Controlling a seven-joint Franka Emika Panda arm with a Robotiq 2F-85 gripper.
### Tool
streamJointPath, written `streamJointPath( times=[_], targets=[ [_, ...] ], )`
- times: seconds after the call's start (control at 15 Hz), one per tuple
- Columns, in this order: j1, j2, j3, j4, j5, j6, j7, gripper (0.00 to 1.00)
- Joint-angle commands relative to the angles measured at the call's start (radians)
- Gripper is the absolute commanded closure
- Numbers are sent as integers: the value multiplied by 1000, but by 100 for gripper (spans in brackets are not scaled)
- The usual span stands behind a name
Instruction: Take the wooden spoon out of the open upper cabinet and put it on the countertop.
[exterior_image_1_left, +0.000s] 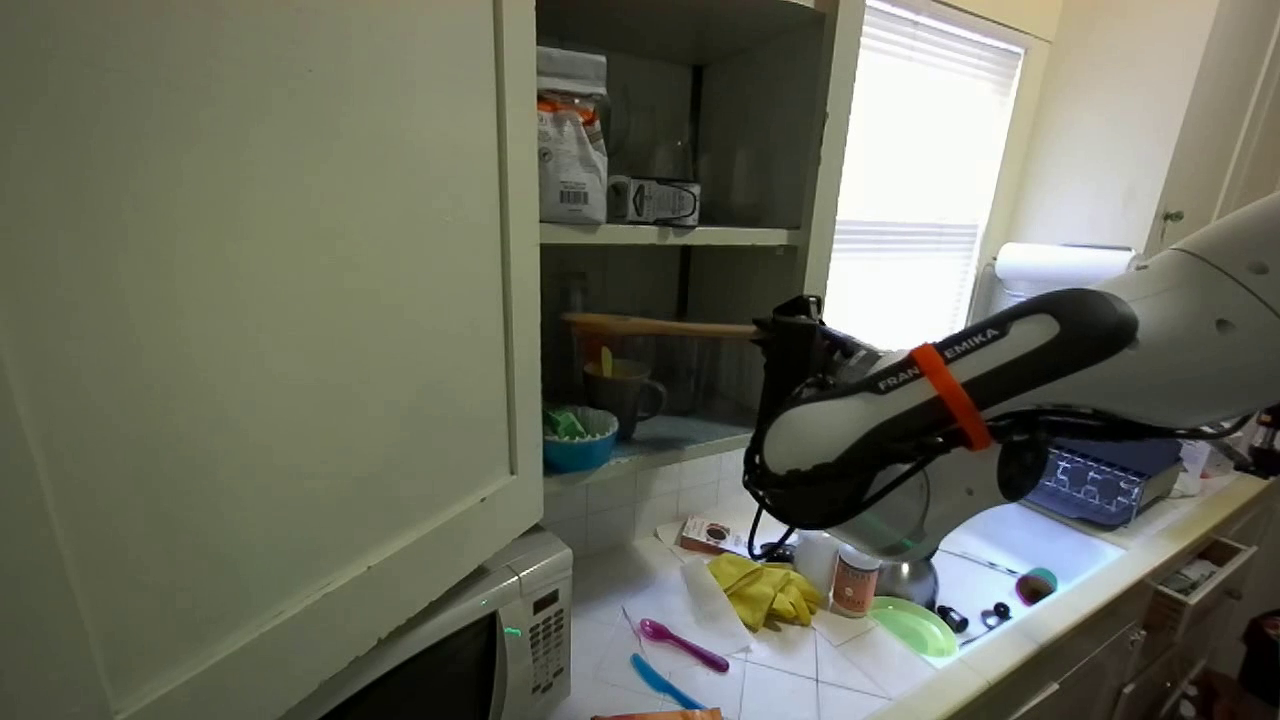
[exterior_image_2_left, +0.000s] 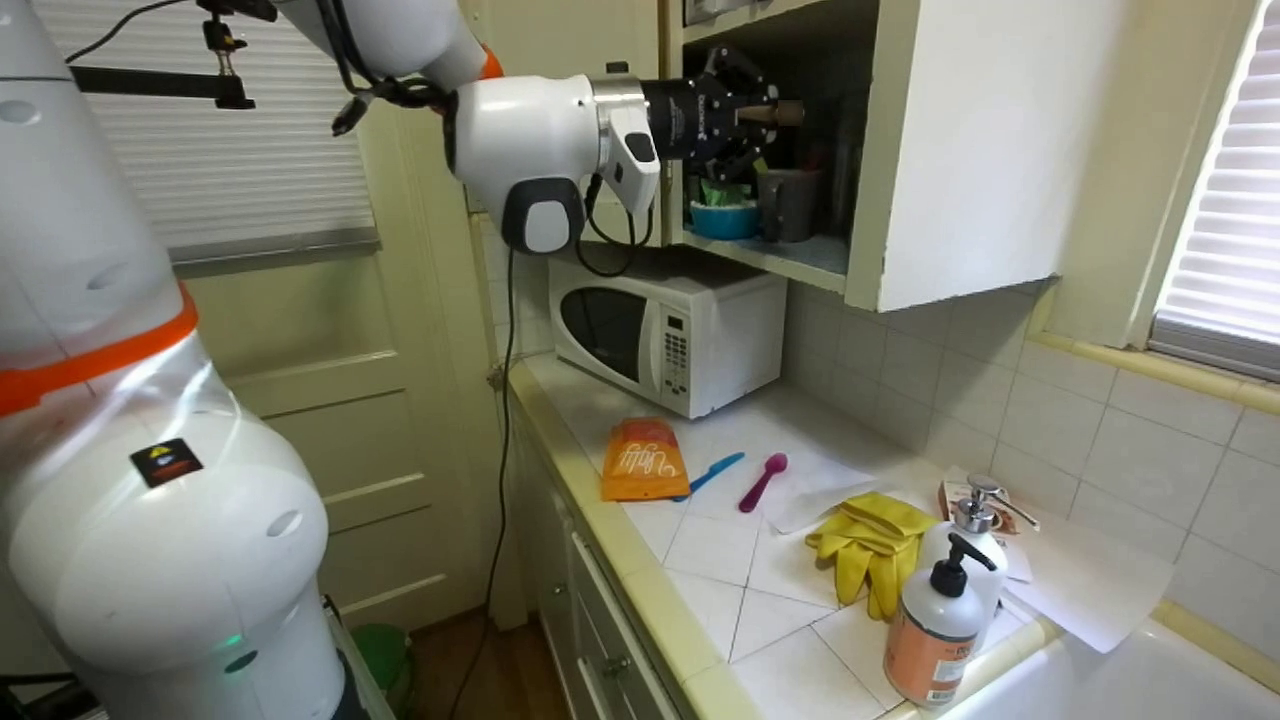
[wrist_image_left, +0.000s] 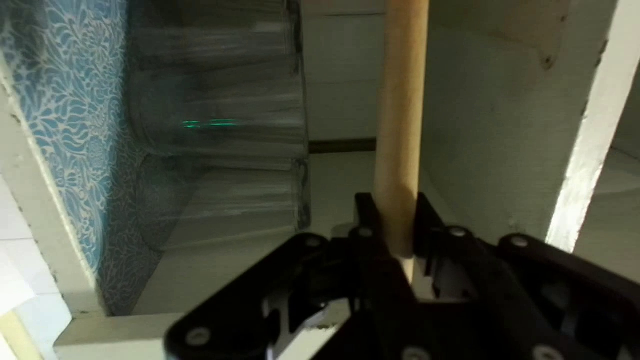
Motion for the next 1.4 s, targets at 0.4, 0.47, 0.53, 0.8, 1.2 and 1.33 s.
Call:
streamJointPath(
  times=[0.4,0.47,0.53,0.8,1.2,1.33],
  targets=[
    [-159,-148,338,-255,278,30,19,95],
    [-188,-142,383,-278,304,30,40,95],
    [-216,-133,426,-278,329,31,39,95],
    [-360,-61,592,-276,382,36,43,95],
    [-544,69,745,-276,384,38,29,95],
    [-577,107,764,-276,382,38,12,95]
  ],
)
